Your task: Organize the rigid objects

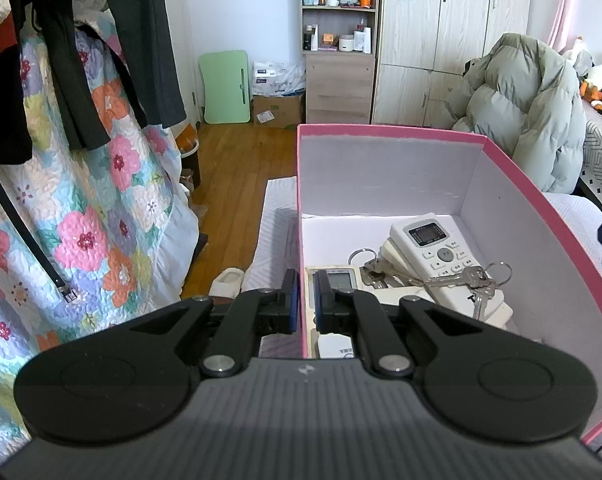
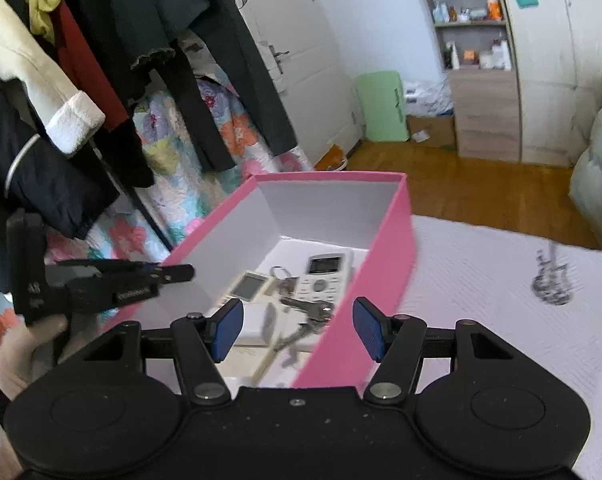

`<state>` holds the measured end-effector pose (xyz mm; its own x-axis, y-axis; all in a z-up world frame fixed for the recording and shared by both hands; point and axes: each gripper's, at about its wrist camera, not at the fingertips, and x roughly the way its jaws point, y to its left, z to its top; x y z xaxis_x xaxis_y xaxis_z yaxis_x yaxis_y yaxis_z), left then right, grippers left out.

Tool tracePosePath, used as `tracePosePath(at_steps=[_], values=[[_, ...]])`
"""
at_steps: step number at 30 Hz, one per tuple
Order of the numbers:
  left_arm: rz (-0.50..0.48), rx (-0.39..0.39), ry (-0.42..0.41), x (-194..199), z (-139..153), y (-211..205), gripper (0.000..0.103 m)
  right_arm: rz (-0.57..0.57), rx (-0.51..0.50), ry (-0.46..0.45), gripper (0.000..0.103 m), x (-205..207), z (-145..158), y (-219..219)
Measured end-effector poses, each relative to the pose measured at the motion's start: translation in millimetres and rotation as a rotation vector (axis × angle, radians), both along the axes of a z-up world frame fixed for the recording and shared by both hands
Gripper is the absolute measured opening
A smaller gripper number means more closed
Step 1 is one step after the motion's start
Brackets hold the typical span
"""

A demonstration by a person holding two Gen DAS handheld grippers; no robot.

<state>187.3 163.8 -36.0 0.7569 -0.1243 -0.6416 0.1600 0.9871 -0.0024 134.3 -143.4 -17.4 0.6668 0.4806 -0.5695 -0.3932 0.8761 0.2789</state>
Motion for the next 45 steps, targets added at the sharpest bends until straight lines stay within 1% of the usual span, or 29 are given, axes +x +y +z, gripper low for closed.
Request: tracePosePath(at_steps=[2, 6, 8, 12, 18, 20, 22, 25, 27, 29, 30, 32, 34, 36, 37, 40, 45], values=[[0.001, -0.002, 0.004, 0.2, -0.1, 0.5, 0.006, -0.004, -0.028, -0.011, 0.066, -2.0, 2.3, -1.1], [0.009, -0.003, 0.007, 1.3, -0.2, 2.1, 0.006, -0.007, -0.038, -0.022, 0.066, -6.9, 3.4, -3.7], [0.015, 0.009, -0.002, 0.3, -0.4, 1.0, 0.003, -0.003, -0.052, -0.020, 0.066, -9.5, 2.1, -2.0], [0.023, 0.024, -0.009, -0.5, -0.1, -1.6, 0.002, 0.004, -0.077, -0.026, 0.066, -16.6, 1.7, -1.3], [0.040, 0.046, -0.005, -1.0, 1.1, -4.9, 0.003, -0.023, -0.073, -0.019, 0.066, -28.8, 2.2, -4.9], [0.063, 0.050, 0.017, -0.3, 1.7, -5.2, 0.006, -0.047, -0.074, -0.031, 0.066, -36.0, 2.7, -8.0], [0.072, 0.043, 0.041, -1.0, 3.4, -4.8, 0.006, -0.068, -0.067, -0.055, 0.066, -46.2, 3.9, -12.5], [0.096, 0.060, 0.029, -10.8, 13.5, -8.7, 0.006, -0.102, -0.041, -0.076, 0.067, -60.5, 6.6, -21.4], [0.103, 0.074, 0.014, -21.5, 22.7, -12.7, 0.010, -0.109, -0.039, -0.092, 0.068, -70.3, 9.0, -26.0], [0.109, 0.069, 0.018, -32.4, 30.3, -14.3, 0.018, -0.128, -0.039, -0.113, 0.068, -79.7, 13.5, -30.7], [0.108, 0.064, 0.019, -38.2, 34.2, -15.1, 0.021, -0.135, -0.033, -0.119, 0.068, -84.0, 16.4, -33.9], [0.100, 0.061, 0.009, -53.6, 43.1, -18.4, 0.030, -0.133, -0.024, -0.135, 0.068, -90.0, 21.4, -38.8], [0.106, 0.069, -0.006, -68.8, 51.8, -22.3, 0.032, -0.131, -0.027, -0.146, 0.068, -94.3, 26.3, -42.2], [0.107, 0.070, -0.017, -82.0, 60.3, -26.9, 0.036, -0.125, -0.033, -0.152, 0.068, -99.3, 29.6, -43.3], [0.106, 0.063, -0.017, -88.3, 64.5, -28.6, 0.041, -0.123, -0.042, -0.154, 0.068, -102.5, 31.1, -44.2], [0.103, 0.034, -0.015, -107.1, 75.8, -34.1, 0.043, -0.123, -0.064, -0.154, 0.069, -111.9, 34.2, -45.3], [0.072, 0.000, -0.025, -133.9, 88.6, -52.3, 0.051, -0.124, -0.104, -0.147, 0.070, -128.6, 37.9, -46.3]])
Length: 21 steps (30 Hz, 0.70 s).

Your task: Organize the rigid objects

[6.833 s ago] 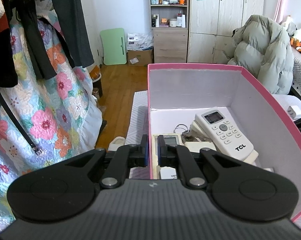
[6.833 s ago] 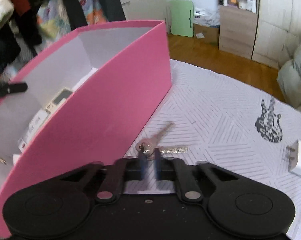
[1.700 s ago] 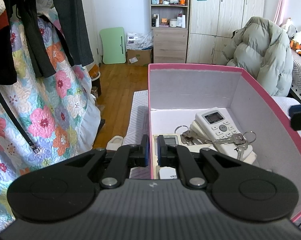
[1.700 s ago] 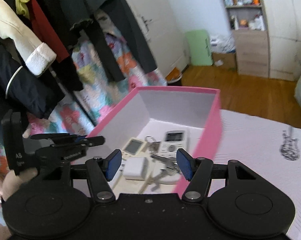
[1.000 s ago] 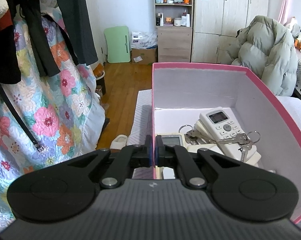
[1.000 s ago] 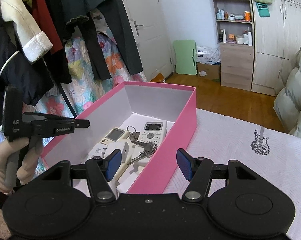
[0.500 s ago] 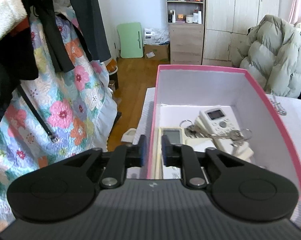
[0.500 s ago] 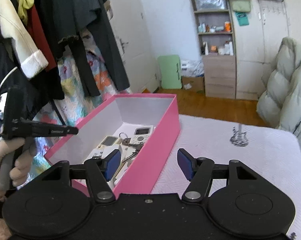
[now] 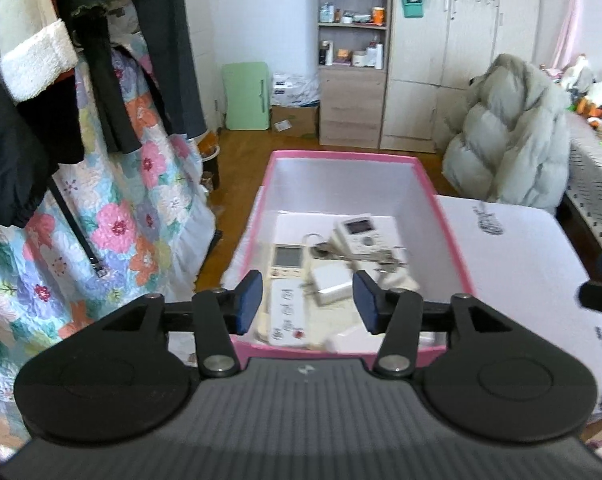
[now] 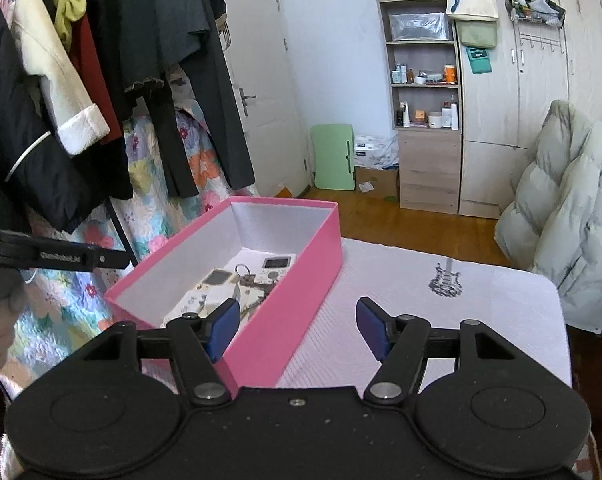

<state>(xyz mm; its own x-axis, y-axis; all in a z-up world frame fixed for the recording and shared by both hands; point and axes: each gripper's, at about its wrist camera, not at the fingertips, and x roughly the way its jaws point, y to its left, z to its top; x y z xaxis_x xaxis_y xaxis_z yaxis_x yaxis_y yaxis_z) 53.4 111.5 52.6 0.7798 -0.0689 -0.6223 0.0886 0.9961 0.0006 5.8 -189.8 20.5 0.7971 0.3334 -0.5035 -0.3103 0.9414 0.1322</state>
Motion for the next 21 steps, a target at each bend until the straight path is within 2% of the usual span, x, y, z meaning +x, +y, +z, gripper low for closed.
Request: tracePosePath(at_steps=[6, 11, 15, 18, 19, 21], values=[[-0.021, -0.023, -0.008, -23.7, 0.0, -21.5, 0.053, -0.038, 0.008, 0.030, 0.071, -12.6, 5.0, -10.5], [0.014, -0.034, 0.024, -37.1, -13.0, -27.1, 0.053, -0.080, -0.007, 0.034, 0.072, -20.9, 8.0, -22.9], [0.001, -0.035, 0.037, -44.7, -16.8, -35.0, 0.053, -0.083, -0.018, 0.036, 0.073, -29.6, 7.5, -25.0], [0.002, -0.045, 0.025, -51.1, -14.6, -40.4, 0.059, -0.105, -0.068, 0.025, 0.081, -35.3, 5.0, -22.2], [0.009, -0.042, 0.017, -54.2, -14.3, -43.0, 0.062, -0.111, -0.079, 0.021, 0.089, -36.5, 4.7, -21.8], [0.016, -0.040, 0.005, -59.3, -13.5, -47.3, 0.068, -0.115, -0.079, 0.018, 0.092, -39.4, 3.7, -22.6]])
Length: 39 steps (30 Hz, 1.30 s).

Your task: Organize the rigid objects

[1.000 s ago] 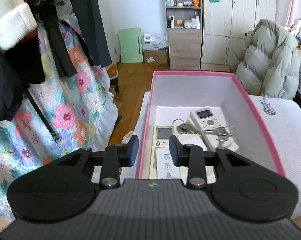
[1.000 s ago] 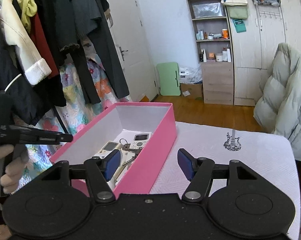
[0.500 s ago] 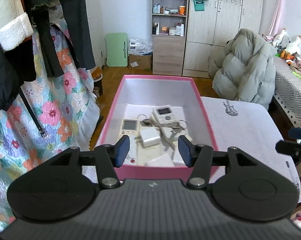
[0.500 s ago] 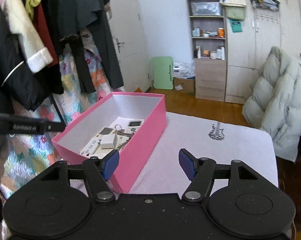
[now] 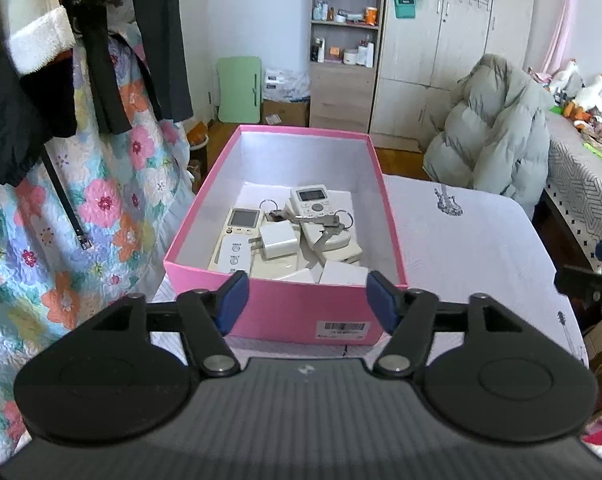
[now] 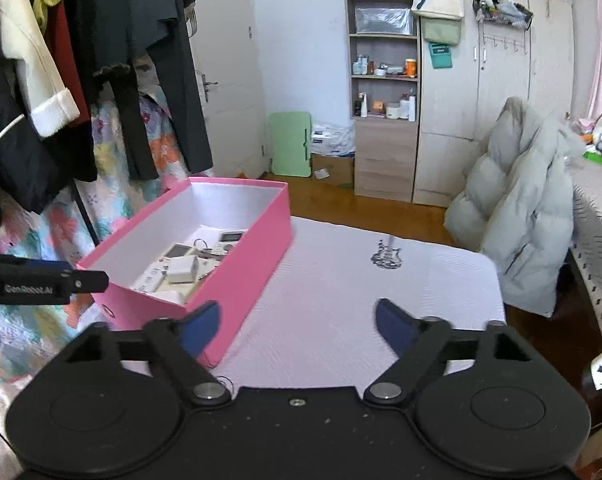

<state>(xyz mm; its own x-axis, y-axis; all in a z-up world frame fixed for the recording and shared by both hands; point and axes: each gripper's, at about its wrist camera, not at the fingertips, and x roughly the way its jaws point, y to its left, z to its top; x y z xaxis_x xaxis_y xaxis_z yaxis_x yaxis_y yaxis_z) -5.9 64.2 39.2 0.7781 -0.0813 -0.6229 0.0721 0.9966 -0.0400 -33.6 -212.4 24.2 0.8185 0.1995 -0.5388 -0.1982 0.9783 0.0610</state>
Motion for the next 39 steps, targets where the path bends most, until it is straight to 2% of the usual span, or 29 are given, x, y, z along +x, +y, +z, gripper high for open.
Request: tracePosePath(at_steps=[3, 7, 13, 17, 19, 27, 35, 39], values=[[-0.008, -0.016, 0.010, -4.4, -0.3, -3.1, 0.068, -0.026, -0.004, 0.006, 0.097, -2.4, -0.8, -2.3], [-0.006, -0.028, 0.015, -9.0, -1.5, -5.5, 0.078, -0.078, -0.040, 0.011, 0.098, -5.4, -1.1, -4.2], [0.015, -0.007, 0.011, -12.7, -1.9, -8.2, 0.081, -0.060, -0.020, 0.009, 0.098, -14.2, 0.3, -7.7], [0.018, -0.007, 0.004, -14.9, -1.3, -8.8, 0.098, -0.096, -0.018, 0.000, 0.099, -17.9, 0.5, -11.0], [0.012, -0.004, -0.002, -17.0, -1.8, -10.3, 0.100, -0.116, -0.017, -0.006, 0.100, -20.0, -0.3, -12.8], [0.001, 0.017, 0.017, -22.1, -1.7, -20.2, 0.101, -0.196, -0.080, -0.031, 0.103, -26.9, -3.0, -11.8], [-0.027, 0.043, 0.004, -25.7, -1.6, -27.6, 0.101, -0.184, -0.051, -0.011, 0.103, -31.3, -2.2, -16.4], [-0.031, 0.047, 0.000, -26.9, -2.1, -29.9, 0.101, -0.185, -0.055, 0.057, 0.103, -28.8, -1.4, -16.9]])
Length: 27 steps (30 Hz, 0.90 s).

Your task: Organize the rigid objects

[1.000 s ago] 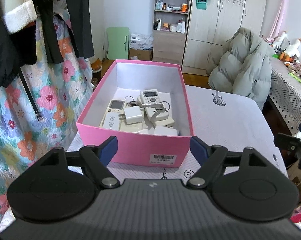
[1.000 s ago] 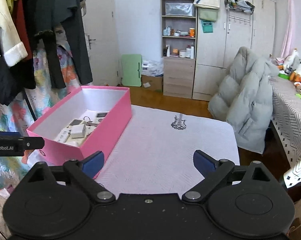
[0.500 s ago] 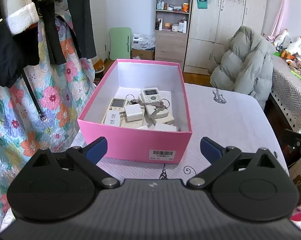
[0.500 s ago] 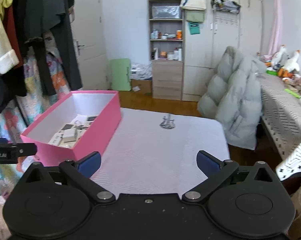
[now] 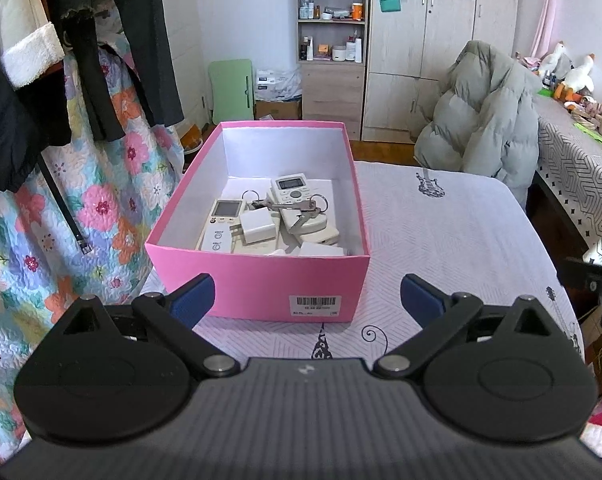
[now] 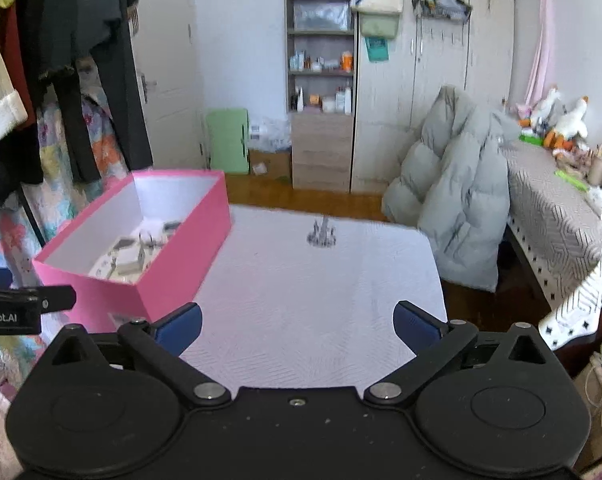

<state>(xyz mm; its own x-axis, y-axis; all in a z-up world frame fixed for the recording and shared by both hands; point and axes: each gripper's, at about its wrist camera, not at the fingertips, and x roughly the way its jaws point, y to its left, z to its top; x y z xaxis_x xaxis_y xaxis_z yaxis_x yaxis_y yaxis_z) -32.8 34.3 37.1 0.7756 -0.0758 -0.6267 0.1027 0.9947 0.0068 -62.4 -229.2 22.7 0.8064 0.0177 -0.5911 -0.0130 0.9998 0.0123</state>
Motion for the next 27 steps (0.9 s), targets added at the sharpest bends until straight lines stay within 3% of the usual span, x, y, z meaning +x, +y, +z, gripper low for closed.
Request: tracePosePath(at_steps=[17, 27], values=[[0.048, 0.026, 0.029, 8.1, -5.0, 0.5, 0.103, 0.003, -0.028, 0.021, 0.103, 1.3, -3.0, 1.8], [0.043, 0.071, 0.024, 6.6, -6.0, -4.7, 0.103, -0.054, 0.030, 0.036, 0.103, 1.8, -5.2, -12.9]])
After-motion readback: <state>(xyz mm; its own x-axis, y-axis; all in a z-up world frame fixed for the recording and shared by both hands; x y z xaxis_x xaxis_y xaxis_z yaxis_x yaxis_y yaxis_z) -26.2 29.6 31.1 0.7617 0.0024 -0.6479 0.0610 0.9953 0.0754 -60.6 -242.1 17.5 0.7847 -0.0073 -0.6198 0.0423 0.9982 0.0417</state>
